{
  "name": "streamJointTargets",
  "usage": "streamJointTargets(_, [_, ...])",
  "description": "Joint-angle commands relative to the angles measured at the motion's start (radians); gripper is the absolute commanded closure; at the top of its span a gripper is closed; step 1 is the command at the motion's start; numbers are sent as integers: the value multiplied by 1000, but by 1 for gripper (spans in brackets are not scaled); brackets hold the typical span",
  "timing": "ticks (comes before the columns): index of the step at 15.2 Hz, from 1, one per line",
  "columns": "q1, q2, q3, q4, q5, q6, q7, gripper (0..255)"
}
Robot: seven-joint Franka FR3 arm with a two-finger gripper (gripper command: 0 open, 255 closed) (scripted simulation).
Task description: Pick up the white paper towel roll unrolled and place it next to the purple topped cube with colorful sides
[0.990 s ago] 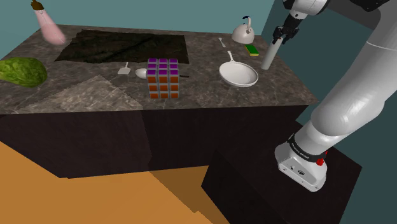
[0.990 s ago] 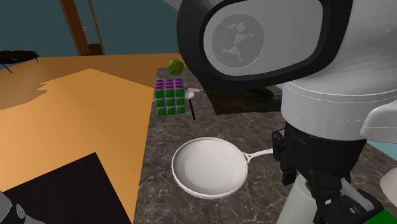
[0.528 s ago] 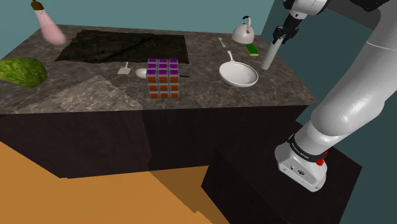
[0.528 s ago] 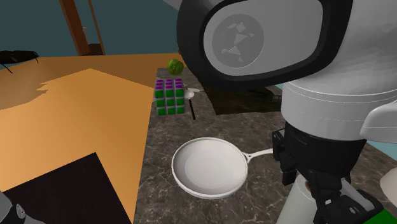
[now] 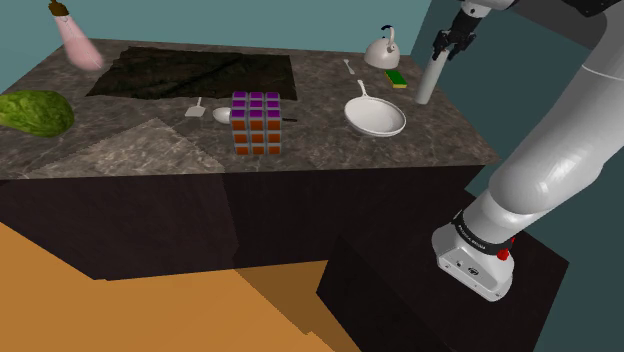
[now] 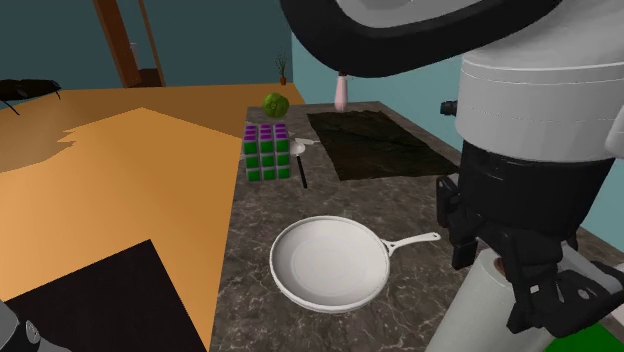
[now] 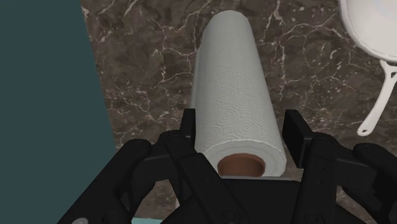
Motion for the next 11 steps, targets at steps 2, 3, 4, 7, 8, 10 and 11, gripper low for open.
streamJointTargets(2, [2,-15,-3,25,-14,-37,10,255])
streamJointTargets(3, [3,-19,-4,34,-18,-49,13,255])
streamJointTargets(4, [3,-23,-5,44,-22,-62,16,255])
streamJointTargets(7, [4,-33,-7,73,-32,-99,24,255])
streamJointTargets(8, [5,-35,-7,84,-35,-112,27,255])
streamJointTargets(10, [5,-40,-8,106,-40,-137,31,255])
streamJointTargets(11, [5,-42,-9,117,-42,-150,33,255])
